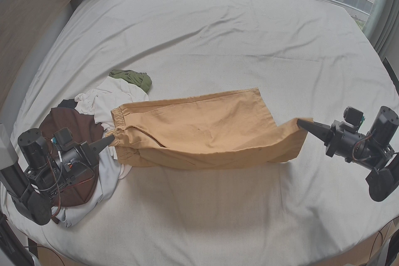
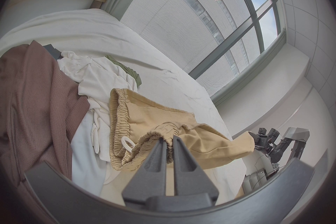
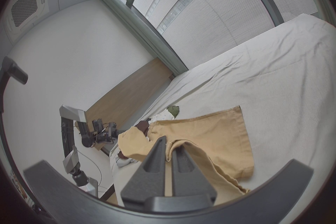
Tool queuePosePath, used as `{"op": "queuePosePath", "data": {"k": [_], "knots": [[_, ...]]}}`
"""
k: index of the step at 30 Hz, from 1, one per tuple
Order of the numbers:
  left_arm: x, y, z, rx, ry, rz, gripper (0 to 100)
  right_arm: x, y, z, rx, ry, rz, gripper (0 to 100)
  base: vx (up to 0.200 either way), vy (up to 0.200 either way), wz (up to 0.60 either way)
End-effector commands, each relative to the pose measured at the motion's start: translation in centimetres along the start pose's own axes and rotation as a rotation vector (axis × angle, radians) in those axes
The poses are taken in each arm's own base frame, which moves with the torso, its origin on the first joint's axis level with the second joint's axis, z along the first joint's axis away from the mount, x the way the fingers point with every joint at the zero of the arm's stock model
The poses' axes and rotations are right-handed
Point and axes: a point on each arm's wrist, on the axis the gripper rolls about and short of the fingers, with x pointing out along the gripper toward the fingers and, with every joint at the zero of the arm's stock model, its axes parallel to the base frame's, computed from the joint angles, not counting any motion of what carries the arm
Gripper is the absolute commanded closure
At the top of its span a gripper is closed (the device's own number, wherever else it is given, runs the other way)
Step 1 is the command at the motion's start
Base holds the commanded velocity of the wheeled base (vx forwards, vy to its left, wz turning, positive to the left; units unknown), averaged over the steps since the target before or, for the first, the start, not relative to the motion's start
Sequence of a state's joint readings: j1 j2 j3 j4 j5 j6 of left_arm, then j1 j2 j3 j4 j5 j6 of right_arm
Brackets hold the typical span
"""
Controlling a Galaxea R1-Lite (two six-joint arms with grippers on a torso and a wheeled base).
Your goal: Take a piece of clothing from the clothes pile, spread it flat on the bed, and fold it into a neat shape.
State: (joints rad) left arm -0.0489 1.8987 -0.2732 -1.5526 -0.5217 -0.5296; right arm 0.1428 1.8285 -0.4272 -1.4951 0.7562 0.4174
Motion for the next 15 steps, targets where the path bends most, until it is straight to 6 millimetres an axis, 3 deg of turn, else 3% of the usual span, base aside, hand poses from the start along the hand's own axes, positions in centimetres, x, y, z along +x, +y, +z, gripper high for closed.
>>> {"op": "queuePosePath", "data": {"k": [1,15], "knots": [[0.3,0.0,0.0,0.003,-0.005,-0.001,100,1.8,-2.0,0.2,0.038,-0.009,-0.002,100,0.0,0.0,0.0],[1.0,0.3,0.8,-0.015,-0.053,0.02,100,5.1,-4.6,2.5,0.077,0.012,-0.02,100,0.0,0.0,0.0]]}}
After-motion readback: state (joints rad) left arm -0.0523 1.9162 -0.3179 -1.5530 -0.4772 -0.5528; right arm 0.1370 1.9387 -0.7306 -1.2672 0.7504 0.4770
